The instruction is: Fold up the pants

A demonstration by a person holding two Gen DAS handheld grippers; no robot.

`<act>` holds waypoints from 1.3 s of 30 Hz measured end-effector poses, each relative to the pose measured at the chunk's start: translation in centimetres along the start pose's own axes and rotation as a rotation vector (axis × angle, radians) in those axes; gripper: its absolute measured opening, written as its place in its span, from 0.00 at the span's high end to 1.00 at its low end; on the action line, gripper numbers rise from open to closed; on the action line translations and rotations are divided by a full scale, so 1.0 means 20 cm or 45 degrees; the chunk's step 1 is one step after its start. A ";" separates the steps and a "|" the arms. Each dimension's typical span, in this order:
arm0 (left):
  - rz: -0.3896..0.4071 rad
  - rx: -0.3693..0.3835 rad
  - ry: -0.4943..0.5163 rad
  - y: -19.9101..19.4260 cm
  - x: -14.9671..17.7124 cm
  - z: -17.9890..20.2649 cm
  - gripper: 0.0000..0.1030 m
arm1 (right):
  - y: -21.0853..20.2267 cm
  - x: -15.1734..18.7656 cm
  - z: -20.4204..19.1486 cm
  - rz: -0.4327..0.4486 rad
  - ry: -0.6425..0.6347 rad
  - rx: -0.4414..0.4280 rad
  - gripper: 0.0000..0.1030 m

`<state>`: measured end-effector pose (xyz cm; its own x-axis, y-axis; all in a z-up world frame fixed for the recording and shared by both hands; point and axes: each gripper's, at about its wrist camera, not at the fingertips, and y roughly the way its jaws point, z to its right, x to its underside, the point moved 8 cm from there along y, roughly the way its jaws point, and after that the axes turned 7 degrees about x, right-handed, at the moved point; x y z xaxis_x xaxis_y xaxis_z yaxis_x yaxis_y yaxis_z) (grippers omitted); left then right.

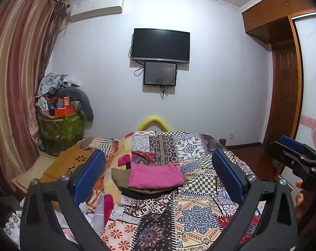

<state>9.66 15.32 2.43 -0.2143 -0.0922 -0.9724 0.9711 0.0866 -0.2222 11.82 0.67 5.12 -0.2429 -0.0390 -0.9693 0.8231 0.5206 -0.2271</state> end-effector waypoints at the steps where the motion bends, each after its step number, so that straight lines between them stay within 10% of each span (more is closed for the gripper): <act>1: 0.000 -0.001 0.002 0.00 0.00 0.00 0.00 | 0.00 0.00 0.00 -0.001 0.001 0.001 0.00; 39: -0.026 0.069 0.004 0.03 0.01 0.05 0.00 | -0.03 -0.03 0.03 0.014 0.006 0.011 0.00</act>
<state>10.40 14.41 2.20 -0.2341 -0.0901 -0.9680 0.9709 0.0311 -0.2376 11.75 -0.26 5.76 -0.2365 -0.0294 -0.9712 0.8300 0.5136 -0.2176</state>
